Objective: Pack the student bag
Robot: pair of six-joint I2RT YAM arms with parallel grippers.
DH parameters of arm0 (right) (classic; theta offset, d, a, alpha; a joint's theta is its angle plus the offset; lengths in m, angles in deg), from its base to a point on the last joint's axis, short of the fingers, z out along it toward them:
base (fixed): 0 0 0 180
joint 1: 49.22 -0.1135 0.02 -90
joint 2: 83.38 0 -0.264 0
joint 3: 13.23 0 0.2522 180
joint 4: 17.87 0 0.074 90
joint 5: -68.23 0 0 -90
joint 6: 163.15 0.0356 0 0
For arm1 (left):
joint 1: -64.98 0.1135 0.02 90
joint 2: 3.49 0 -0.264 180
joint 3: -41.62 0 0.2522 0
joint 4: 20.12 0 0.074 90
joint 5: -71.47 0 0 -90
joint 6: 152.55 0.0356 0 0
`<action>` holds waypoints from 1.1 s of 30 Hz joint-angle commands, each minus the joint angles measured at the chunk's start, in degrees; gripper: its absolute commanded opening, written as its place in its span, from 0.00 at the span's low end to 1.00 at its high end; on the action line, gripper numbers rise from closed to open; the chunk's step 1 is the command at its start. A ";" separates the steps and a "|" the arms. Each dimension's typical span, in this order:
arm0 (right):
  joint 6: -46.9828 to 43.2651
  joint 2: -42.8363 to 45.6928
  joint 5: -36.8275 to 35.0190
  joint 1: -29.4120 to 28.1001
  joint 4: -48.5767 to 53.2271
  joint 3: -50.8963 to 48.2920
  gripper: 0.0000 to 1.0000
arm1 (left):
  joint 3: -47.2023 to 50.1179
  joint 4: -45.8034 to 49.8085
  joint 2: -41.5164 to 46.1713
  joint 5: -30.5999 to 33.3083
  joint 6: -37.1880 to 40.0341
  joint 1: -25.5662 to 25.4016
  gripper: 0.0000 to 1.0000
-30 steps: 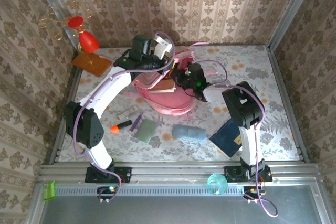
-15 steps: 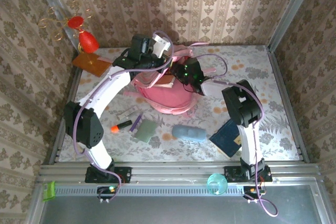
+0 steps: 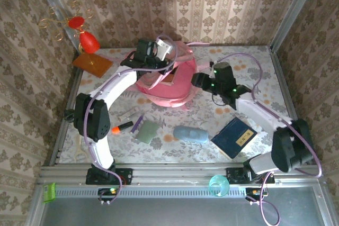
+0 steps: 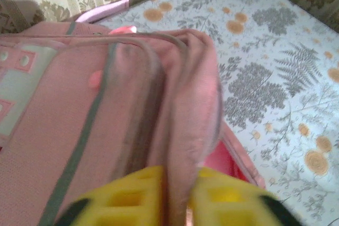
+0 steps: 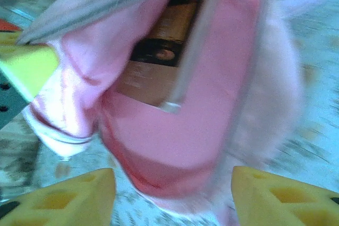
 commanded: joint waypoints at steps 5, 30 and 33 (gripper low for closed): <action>-3.99 9.69 -19.51 2.04 35.21 -6.31 0.72 | 9.70 -7.16 5.85 1.99 -6.62 -3.65 0.54; -4.52 -8.63 -4.03 8.06 8.78 -11.03 0.83 | 29.17 -20.14 10.10 13.00 -19.77 -15.44 0.68; -6.50 -13.67 -0.06 9.99 8.20 -3.50 0.82 | 26.25 -18.71 7.61 12.30 -20.86 -17.83 0.68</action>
